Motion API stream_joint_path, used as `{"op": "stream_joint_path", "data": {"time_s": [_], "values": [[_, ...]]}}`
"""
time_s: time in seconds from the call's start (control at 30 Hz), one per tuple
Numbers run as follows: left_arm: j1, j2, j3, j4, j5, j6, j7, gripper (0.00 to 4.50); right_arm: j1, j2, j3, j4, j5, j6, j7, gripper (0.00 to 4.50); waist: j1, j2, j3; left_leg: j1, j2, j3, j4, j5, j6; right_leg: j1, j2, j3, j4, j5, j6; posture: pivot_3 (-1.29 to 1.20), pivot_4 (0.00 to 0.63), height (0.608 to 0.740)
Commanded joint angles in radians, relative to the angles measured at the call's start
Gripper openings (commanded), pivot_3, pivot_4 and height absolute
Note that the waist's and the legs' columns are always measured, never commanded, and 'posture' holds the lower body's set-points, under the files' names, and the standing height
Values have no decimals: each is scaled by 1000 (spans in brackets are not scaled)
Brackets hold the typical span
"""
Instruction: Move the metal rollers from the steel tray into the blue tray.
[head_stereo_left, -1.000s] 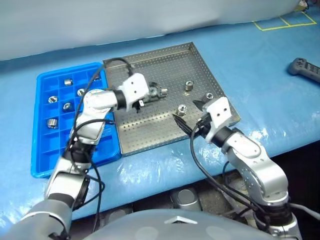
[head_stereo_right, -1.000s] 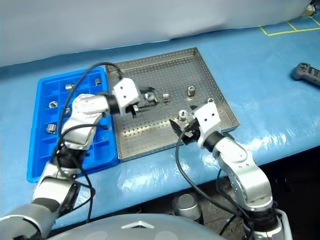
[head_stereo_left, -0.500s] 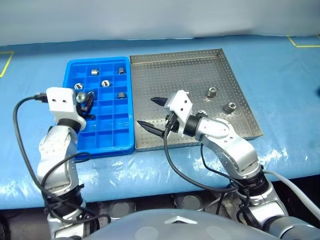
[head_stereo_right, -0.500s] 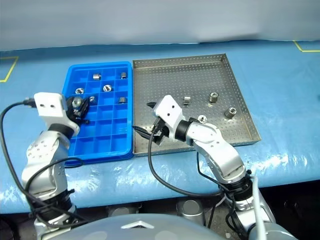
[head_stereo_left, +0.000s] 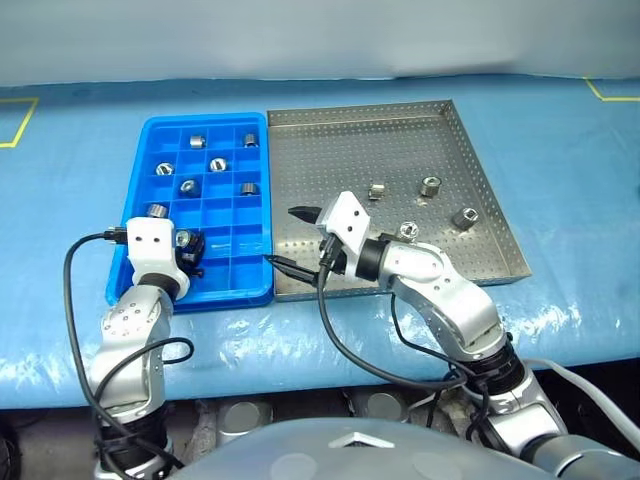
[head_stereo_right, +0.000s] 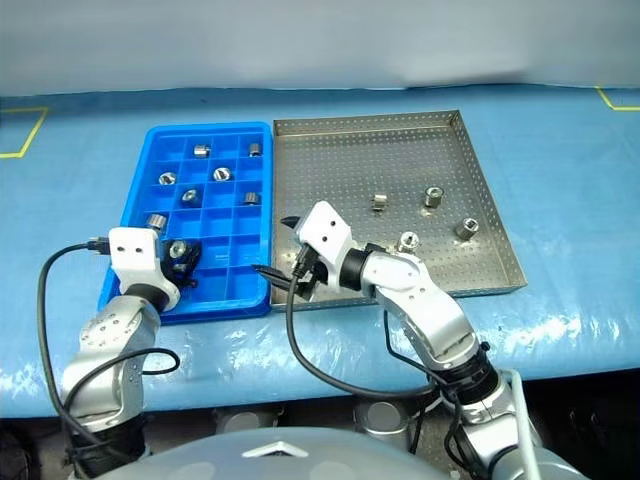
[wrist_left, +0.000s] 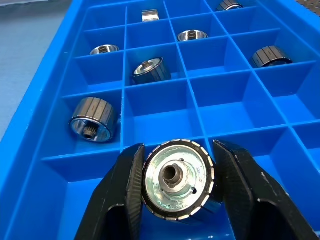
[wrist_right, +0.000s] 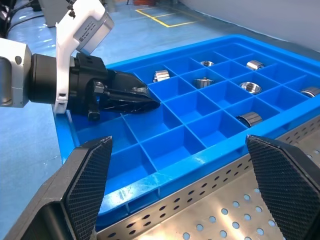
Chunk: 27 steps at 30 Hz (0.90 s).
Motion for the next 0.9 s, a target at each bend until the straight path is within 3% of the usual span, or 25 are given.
{"op": "stream_joint_path", "data": {"time_s": [0.03, 0.1, 0.13, 0.4, 0.6, 0.9], "values": [[-32, 31, -4, -20, 15, 12, 26, 3755, 13, 7, -28, -50, 4, -10, -20, 4500, -1, 0, 0, 0, 0, 0, 0, 0, 0, 0, 0, 0, 0, 0, 0, -53, 150, 740], [-63, 44, -9, -31, 15, 11, 34, 4405, 24, 3, -37, -59, 3, -9, -30, 4500, -2, 0, 0, 0, 0, 0, 0, 0, 0, 0, 0, 0, 0, 0, 0, -63, 150, 740], [-89, 44, -8, -39, -1, 9, 32, 4484, 30, 0, -44, -66, 4, -7, -35, 4500, -3, 0, 0, 0, 0, 0, 0, 0, 0, 0, 0, 0, 0, 0, 0, -63, 150, 740], [-377, 116, -118, 81, -122, -43, -144, 4484, 108, -50, -115, -134, -3, 25, -80, 4500, -10, 0, 0, -1, -1, 0, 0, 0, -1, 0, -1, 0, -1, 0, 0, -129, 150, 740], [-616, 126, -259, 410, -109, -168, -266, 4484, 195, -60, -186, -177, -12, 32, -153, 4500, -51, 0, 0, -2, -1, 1, -1, 0, 0, -1, 0, 0, -1, 0, 0, -203, 150, 740], [-907, -16, -405, 984, -40, -435, -360, 4484, 316, -50, -272, -254, -23, 34, -251, 4500, -117, 0, 0, -4, -2, 1, 0, -1, 1, -1, -1, 1, -4, 0, 0, -329, 150, 740]]}}
